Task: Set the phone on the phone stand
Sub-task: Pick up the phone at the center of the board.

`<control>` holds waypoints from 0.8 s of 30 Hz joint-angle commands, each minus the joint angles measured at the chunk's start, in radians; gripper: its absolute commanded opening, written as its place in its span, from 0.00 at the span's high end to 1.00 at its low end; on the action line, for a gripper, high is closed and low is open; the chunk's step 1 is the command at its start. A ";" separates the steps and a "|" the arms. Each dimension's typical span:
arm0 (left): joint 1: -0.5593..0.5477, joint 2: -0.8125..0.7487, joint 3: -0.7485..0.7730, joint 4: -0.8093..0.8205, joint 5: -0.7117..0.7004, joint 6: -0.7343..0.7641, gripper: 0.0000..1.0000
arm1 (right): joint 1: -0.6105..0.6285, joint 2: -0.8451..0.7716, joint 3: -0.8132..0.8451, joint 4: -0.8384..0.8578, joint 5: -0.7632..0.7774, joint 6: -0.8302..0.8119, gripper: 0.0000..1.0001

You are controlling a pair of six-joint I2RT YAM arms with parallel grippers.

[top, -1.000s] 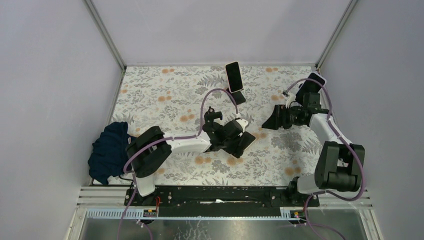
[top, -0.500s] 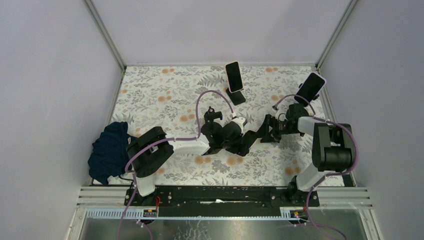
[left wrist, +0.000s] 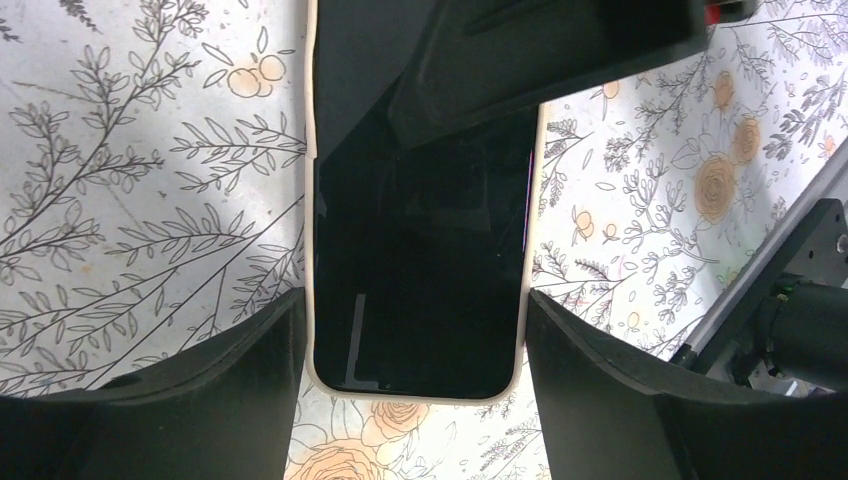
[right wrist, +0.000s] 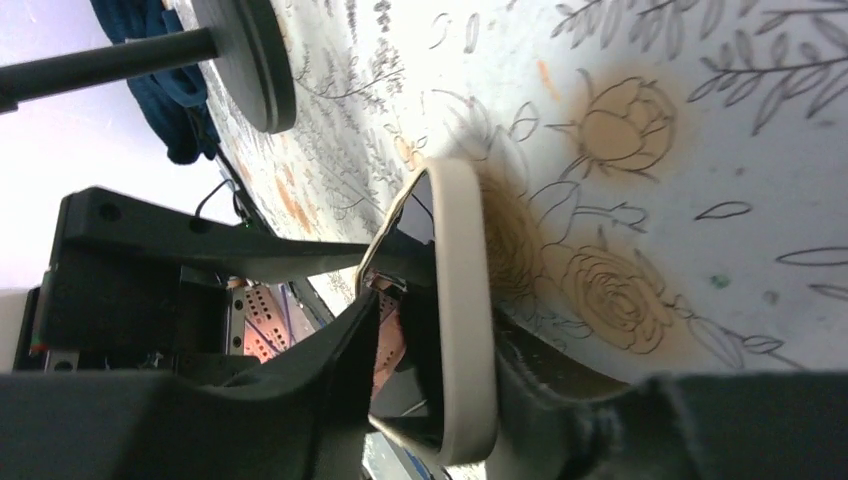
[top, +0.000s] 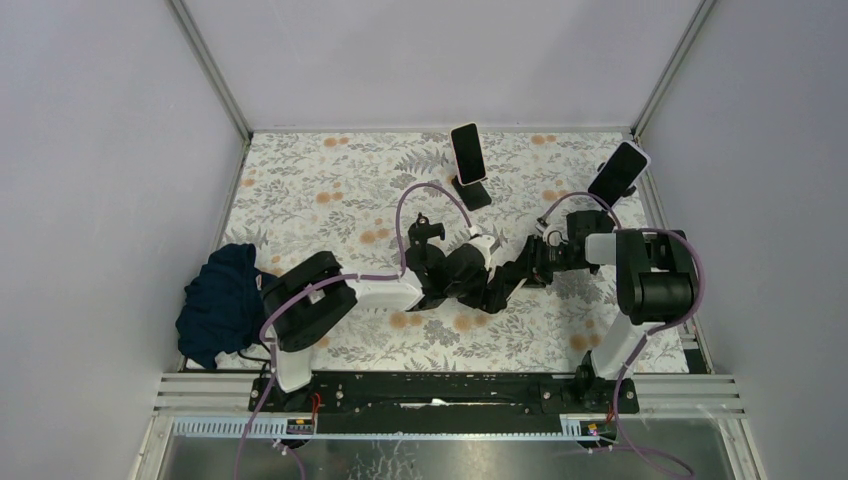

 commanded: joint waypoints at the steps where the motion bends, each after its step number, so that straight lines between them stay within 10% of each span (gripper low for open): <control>1: -0.011 0.023 0.017 0.082 0.070 0.000 0.81 | 0.003 0.039 0.028 0.016 0.009 0.053 0.68; 5: -0.011 0.007 0.015 0.083 0.074 0.003 0.69 | 0.003 0.003 0.037 0.018 -0.037 0.048 0.91; 12: -0.011 -0.191 -0.026 0.058 0.069 0.055 0.21 | -0.001 -0.180 0.054 0.007 -0.184 -0.017 1.00; 24: -0.010 -0.737 -0.194 0.003 0.080 0.262 0.02 | -0.018 -0.405 0.246 -0.446 -0.418 -0.579 1.00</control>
